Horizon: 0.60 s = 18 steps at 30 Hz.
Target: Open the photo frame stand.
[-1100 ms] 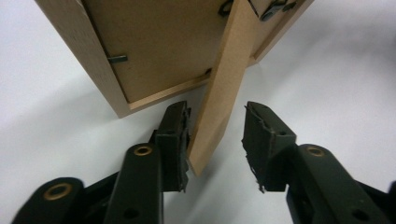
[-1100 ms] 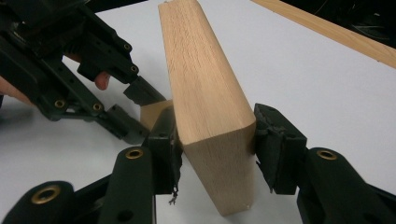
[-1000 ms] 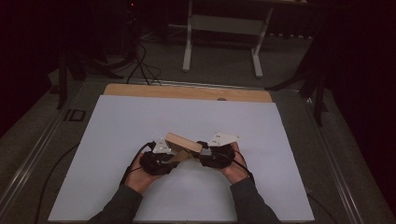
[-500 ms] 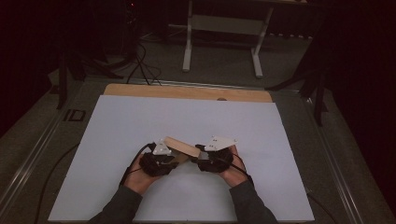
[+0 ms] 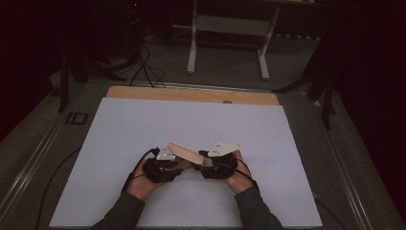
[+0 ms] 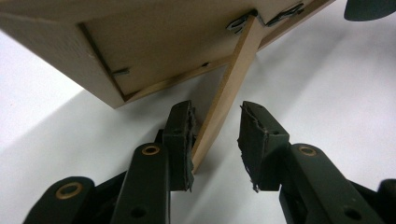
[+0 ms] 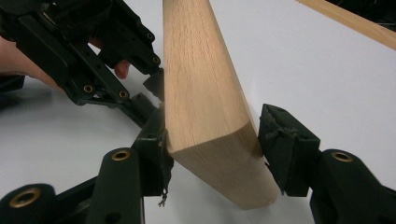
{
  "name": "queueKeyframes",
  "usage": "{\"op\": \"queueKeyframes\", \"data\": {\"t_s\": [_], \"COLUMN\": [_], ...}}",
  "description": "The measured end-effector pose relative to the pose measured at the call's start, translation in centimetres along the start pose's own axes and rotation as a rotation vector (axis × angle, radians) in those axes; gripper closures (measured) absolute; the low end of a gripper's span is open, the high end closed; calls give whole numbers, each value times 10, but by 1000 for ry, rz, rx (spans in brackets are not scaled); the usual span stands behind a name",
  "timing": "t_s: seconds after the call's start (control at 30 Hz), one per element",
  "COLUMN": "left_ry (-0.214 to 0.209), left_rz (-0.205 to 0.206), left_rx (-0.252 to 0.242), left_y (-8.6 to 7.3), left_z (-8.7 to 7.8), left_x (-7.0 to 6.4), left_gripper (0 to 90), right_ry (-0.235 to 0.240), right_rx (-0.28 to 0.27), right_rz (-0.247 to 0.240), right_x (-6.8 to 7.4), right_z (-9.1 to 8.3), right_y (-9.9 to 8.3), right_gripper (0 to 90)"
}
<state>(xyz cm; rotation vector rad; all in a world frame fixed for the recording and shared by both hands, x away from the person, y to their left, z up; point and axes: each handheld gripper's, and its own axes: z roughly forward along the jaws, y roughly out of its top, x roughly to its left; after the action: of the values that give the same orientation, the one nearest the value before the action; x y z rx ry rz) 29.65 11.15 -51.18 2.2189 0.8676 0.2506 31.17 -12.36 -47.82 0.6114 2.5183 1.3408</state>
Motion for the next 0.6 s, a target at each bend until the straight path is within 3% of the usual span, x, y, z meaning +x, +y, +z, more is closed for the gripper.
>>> {"op": "queueKeyframes", "data": {"t_s": [0.17,0.33,0.6], "left_ry": [2,8,21], "left_rz": [2,4,-7], "left_rx": [0,-9,-22], "left_y": [0,0,-1], "left_z": [-1,-5,-11], "left_x": [-1,-2,-1], "left_gripper": [613,605,586], "right_ry": [12,-7,-1], "right_rx": [3,0,-12], "right_rz": [18,29,27], "right_x": [-2,-4,-3], "right_z": [0,-3,-5], "right_y": [0,0,1], "right_gripper": [425,363,343]}}
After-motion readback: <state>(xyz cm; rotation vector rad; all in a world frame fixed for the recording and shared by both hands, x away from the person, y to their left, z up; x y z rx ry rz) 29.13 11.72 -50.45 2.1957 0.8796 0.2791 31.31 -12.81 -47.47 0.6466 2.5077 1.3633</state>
